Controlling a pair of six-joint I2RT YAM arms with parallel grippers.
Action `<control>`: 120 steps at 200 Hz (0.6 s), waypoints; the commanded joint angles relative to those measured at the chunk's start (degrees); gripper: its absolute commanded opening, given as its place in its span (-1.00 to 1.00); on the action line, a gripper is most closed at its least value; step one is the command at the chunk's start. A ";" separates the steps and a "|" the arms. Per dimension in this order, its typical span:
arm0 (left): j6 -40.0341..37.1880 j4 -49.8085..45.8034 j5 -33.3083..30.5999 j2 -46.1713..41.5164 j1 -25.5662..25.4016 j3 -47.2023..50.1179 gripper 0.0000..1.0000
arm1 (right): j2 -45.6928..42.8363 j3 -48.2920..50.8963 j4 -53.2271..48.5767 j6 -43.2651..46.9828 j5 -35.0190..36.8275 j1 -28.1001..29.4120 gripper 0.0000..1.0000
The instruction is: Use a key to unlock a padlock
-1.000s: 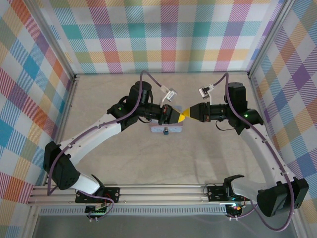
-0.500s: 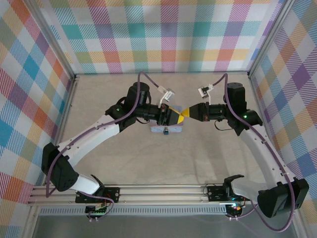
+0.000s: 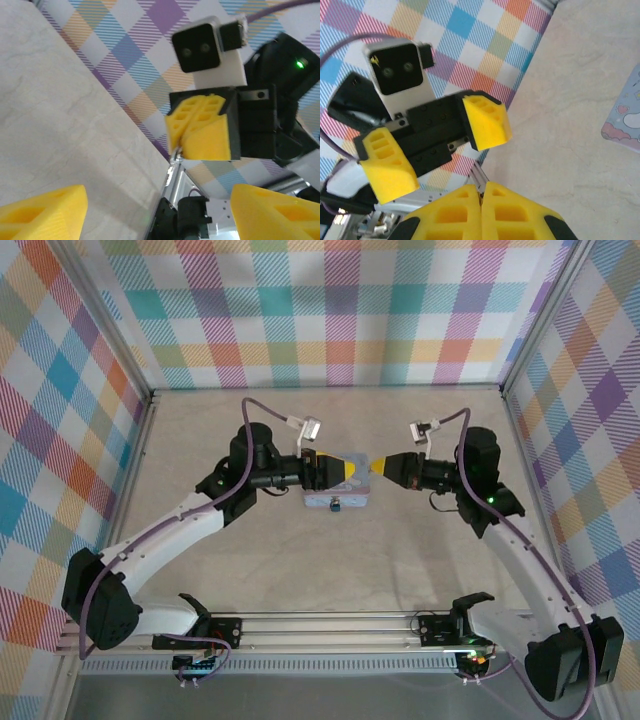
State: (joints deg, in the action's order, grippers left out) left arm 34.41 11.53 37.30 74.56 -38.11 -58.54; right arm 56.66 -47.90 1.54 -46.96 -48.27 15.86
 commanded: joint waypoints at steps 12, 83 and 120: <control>10.85 15.04 -4.36 1.38 -0.11 1.96 0.55 | -2.20 6.56 21.66 -10.45 9.28 0.87 -1.00; 17.20 27.23 -2.01 7.00 -3.08 1.25 0.45 | 1.03 12.77 45.08 -18.57 19.73 4.90 -1.00; 18.55 30.27 -0.79 8.63 -3.73 0.21 0.25 | 3.30 13.16 49.11 -20.92 19.88 5.57 -1.00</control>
State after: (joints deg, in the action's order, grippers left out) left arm 51.18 35.59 35.07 82.56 -41.25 -56.82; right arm 58.67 -35.55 42.44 -65.14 -30.06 20.78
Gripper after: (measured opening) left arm 0.684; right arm 0.065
